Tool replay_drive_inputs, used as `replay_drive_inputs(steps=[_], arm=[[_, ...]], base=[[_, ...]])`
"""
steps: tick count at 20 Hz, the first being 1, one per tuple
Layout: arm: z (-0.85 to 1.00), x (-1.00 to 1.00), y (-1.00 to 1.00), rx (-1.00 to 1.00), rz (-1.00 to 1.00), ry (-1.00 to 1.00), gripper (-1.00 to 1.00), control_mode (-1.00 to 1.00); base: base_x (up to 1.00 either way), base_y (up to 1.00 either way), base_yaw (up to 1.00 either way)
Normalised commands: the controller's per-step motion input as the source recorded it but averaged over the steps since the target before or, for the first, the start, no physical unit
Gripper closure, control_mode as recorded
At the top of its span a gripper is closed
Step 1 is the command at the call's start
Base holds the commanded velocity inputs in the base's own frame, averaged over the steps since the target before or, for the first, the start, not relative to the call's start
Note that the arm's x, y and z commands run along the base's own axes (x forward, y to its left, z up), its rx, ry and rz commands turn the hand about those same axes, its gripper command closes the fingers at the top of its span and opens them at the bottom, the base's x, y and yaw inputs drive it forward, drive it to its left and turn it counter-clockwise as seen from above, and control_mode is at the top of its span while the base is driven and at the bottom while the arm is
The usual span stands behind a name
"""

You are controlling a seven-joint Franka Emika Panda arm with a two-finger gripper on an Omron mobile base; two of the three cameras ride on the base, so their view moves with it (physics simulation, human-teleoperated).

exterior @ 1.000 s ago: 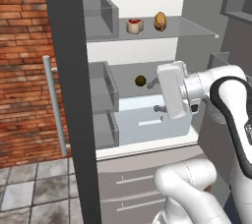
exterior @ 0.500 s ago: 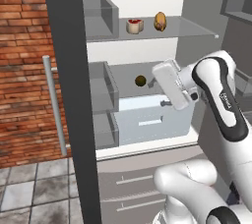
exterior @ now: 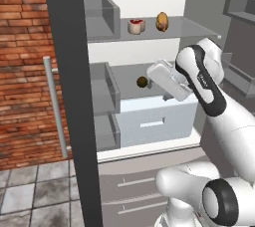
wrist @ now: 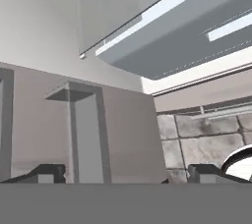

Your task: Gather the mushroom and avocado from the fridge and place them on a tray on the dining counter. Then gather the steak and chicken drumstick from the fridge and place them on the other tray.

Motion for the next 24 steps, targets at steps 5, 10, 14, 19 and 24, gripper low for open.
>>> replay_drive_inputs(steps=[5, 10, 14, 19, 24], arm=[[-0.12, 0.57, -0.22, -0.19, 0.07, -0.08, -1.00, -1.00], [-0.34, 0.54, -0.19, -0.10, 0.02, -0.08, -1.00, -1.00], [-0.30, 0.33, -0.14, -0.08, 0.01, -0.22, -1.00, -1.00], [-0.09, 0.38, -0.02, -0.11, 0.00, -0.08, -1.00, -1.00], [0.00, 0.47, -0.02, -0.05, 0.00, 0.02, -1.00, -1.00]], base=[[0.00, 0.00, 0.00], [0.00, 0.00, 0.00], [0.00, 0.00, 0.00], [0.00, 0.00, 0.00], [0.00, 0.00, 0.00]])
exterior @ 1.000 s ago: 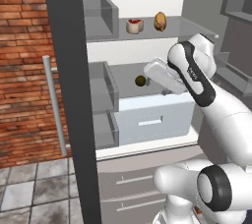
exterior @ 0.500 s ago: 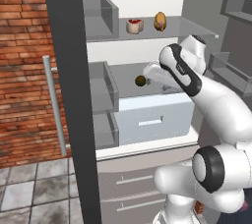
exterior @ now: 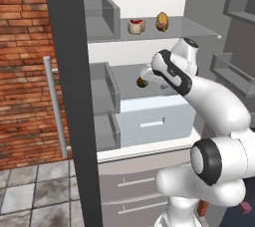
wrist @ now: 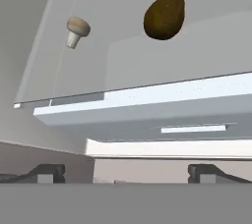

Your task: Gather the mushroom and avocado from the fridge and place them on a tray on the dining counter. Then gather the steak and chicken drumstick from the fridge and place them on the other tray.

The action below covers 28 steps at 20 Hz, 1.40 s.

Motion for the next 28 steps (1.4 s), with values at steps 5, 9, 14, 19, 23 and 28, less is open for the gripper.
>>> replay_drive_inputs(steps=[5, 9, 14, 19, 23, 28], arm=[[-0.01, 0.44, -0.07, 0.00, 0.00, 0.03, -1.00, -1.00], [-0.12, 0.33, -0.08, 0.00, 0.00, 0.00, -1.00, -1.00], [-0.17, 0.31, -0.05, -0.03, 0.00, 0.00, -1.00, -1.00], [-0.18, 0.32, -0.04, -0.04, 0.00, 0.00, -1.00, -1.00], [-0.16, 0.35, 0.00, -0.04, 0.00, 0.00, -1.00, -1.00], [-0.13, 0.37, 0.00, -0.02, 0.00, 0.00, -1.00, -1.00]], base=[[0.00, 0.00, 0.00], [0.00, 0.00, 0.00], [0.00, 0.00, 0.00], [0.00, 0.00, 0.00], [0.00, 0.00, 0.00], [0.00, 0.00, 0.00]])
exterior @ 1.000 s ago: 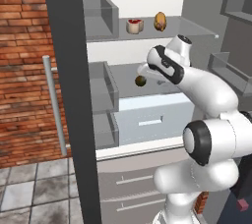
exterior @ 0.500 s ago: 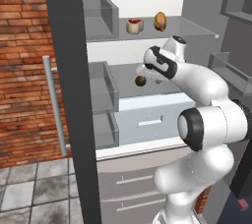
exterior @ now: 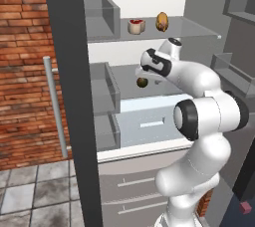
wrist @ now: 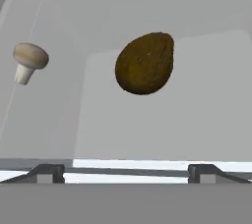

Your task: Gather the mushroom and avocado from the fridge and place them on a tray on the dining counter. Then gather the steak and chicken drumstick from the fridge and place them on the other tray.

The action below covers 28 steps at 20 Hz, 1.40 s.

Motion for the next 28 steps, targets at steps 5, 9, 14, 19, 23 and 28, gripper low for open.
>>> replay_drive_inputs(steps=[5, 9, 14, 19, 23, 28], arm=[[-0.12, 0.37, 0.00, -0.02, 0.00, 0.00, -1.00, -1.00], [-0.07, 0.42, -0.01, 0.00, 0.00, 0.00, -1.00, -1.00], [-0.10, 0.40, -0.01, 0.00, 0.00, 0.00, -1.00, -1.00], [-0.11, 0.33, -0.06, 0.00, 0.00, 0.00, -1.00, -1.00], [-0.12, 0.29, -0.04, 0.00, 0.00, 0.00, -1.00, -1.00], [-0.08, 0.22, 0.00, 0.00, 0.00, 0.00, -1.00, -1.00]], base=[[0.00, 0.00, 0.00], [0.00, 0.00, 0.00], [0.00, 0.00, 0.00], [0.00, 0.00, 0.00], [0.00, 0.00, 0.00], [0.00, 0.00, 0.00]])
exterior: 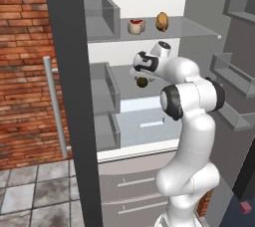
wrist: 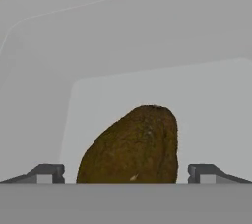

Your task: Gather the mushroom and avocado from the fridge and place them on a tray on the dining counter. Then gather the steak and chicken drumstick from the fridge and place them on the other tray.

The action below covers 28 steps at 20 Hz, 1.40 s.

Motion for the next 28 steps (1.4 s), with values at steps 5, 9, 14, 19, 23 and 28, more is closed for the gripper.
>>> replay_drive_inputs(steps=[5, 9, 14, 19, 23, 28], arm=[[-0.06, 0.08, 0.00, 0.00, 0.00, 0.00, -1.00, -1.00], [-0.07, 0.00, 0.00, 0.00, 0.00, 0.00, -1.00, -1.00], [-0.07, 0.00, 0.00, 0.00, 0.00, 0.00, -1.00, -1.00], [-0.08, 0.00, 0.01, 0.00, 0.00, 0.00, -1.00, -1.00], [-0.07, 0.00, 0.01, 0.00, 0.00, 0.00, -1.00, -1.00], [-0.09, 0.00, 0.02, 0.00, 0.00, 0.00, -1.00, -1.00]], base=[[0.00, 0.00, 0.00], [0.00, 0.00, 0.00], [0.00, 0.00, 0.00], [0.00, 0.00, 0.00], [0.00, 0.00, 0.00], [0.00, 0.00, 0.00]])
